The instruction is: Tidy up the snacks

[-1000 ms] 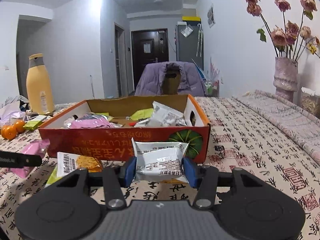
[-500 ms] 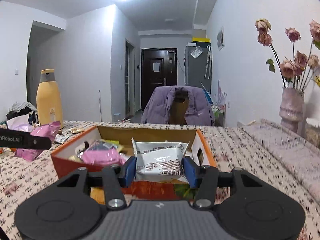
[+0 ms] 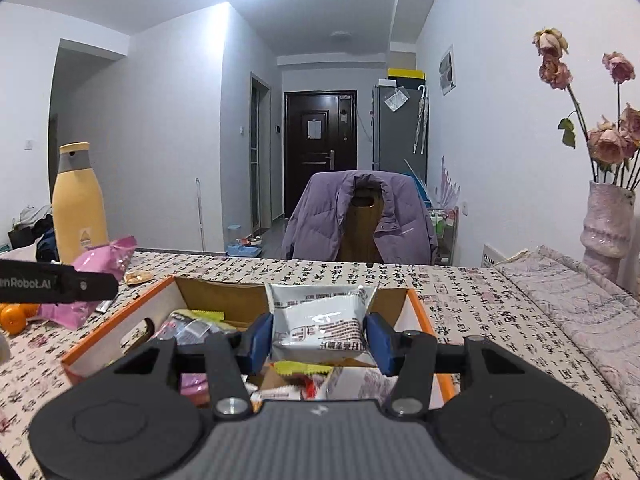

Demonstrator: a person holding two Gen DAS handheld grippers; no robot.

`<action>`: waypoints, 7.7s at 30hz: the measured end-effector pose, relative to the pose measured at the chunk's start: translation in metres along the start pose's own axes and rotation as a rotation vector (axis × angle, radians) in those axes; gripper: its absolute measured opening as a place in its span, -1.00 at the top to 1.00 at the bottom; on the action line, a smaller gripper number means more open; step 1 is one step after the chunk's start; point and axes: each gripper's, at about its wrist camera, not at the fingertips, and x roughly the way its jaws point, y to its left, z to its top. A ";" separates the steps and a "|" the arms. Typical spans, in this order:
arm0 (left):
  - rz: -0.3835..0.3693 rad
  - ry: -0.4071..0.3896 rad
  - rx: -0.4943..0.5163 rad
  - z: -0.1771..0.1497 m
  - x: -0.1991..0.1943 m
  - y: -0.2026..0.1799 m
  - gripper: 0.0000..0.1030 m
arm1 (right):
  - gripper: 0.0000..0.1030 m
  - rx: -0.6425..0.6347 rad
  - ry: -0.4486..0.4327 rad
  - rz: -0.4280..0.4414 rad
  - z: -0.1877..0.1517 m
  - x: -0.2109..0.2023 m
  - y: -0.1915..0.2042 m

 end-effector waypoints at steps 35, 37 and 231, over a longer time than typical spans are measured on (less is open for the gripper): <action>-0.003 -0.091 -0.027 -0.011 0.041 0.008 -1.00 | -1.00 0.073 0.020 0.001 -0.019 0.044 -0.017; 0.002 -0.094 -0.026 -0.010 0.041 0.006 -1.00 | -1.00 0.070 0.020 0.006 -0.019 0.044 -0.016; -0.053 -0.182 0.080 -0.075 -0.157 0.018 -1.00 | -1.00 0.011 -0.012 0.073 -0.044 -0.149 -0.006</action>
